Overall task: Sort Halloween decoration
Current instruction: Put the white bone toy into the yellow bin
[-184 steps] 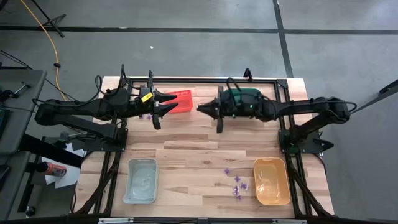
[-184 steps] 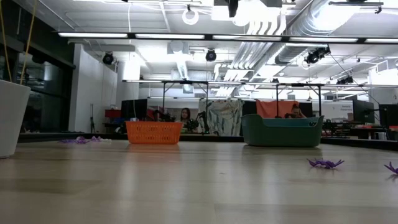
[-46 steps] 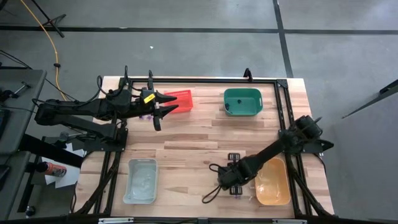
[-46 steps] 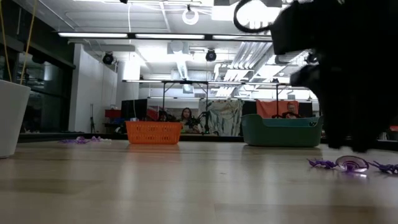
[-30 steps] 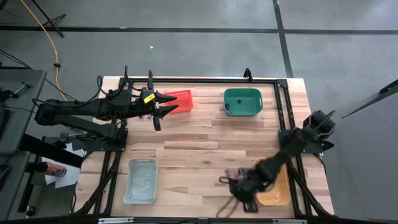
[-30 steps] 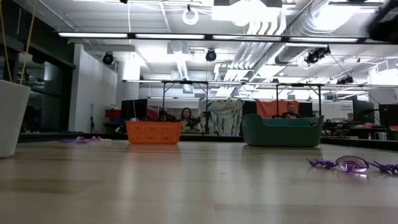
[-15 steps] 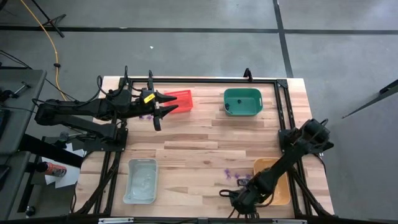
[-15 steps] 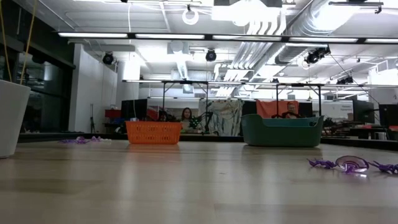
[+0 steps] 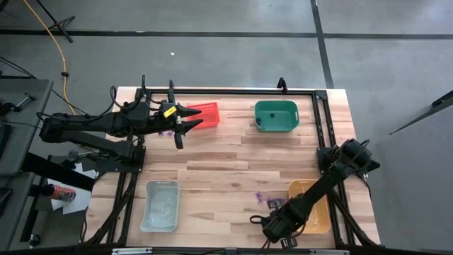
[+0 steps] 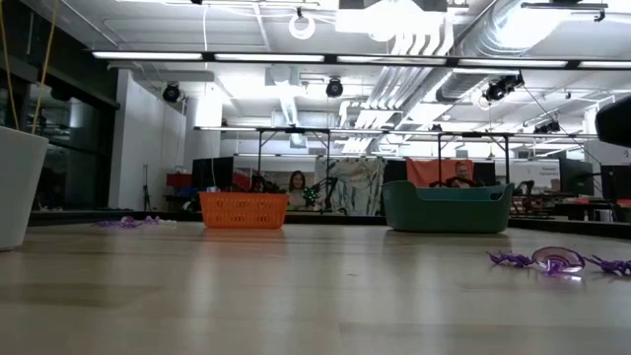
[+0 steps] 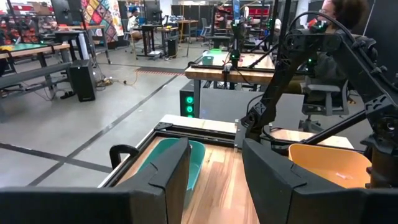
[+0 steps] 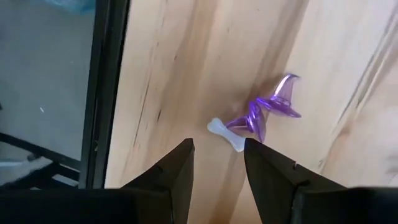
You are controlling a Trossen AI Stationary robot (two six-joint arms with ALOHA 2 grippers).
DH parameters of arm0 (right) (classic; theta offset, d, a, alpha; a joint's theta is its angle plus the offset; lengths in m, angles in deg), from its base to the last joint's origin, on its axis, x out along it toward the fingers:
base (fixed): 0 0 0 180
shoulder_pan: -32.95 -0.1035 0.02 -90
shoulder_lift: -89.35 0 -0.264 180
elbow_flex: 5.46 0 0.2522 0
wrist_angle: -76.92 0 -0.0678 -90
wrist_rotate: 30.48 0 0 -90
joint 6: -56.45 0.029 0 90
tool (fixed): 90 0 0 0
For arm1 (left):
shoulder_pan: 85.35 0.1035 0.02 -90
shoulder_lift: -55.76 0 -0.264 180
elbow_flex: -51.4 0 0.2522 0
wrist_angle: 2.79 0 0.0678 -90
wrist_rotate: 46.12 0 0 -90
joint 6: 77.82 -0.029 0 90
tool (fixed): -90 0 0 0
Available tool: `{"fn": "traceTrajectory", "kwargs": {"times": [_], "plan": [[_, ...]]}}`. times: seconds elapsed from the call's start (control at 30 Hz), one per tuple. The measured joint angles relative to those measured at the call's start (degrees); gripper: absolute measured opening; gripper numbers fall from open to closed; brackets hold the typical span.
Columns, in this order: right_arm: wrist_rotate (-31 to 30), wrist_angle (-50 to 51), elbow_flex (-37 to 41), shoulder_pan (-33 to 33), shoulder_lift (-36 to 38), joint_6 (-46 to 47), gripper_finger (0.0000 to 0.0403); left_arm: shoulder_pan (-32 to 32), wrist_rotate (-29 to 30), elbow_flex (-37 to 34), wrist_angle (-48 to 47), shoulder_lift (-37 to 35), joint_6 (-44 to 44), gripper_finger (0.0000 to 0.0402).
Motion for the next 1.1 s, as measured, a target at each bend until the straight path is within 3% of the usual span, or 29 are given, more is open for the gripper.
{"fn": "traceTrajectory", "kwargs": {"times": [0.37,1.1], "plan": [[-0.79,-1.77,0.00,0.09,0.00,-8.82,0.0138,-0.01,0.00,0.00,-0.01,0.00,0.02,0.0136],[-2.69,-1.89,-0.11,0.44,-1.33,-8.94,0.0138,0.02,0.00,0.00,-0.03,0.00,0.02,0.0136]]}}
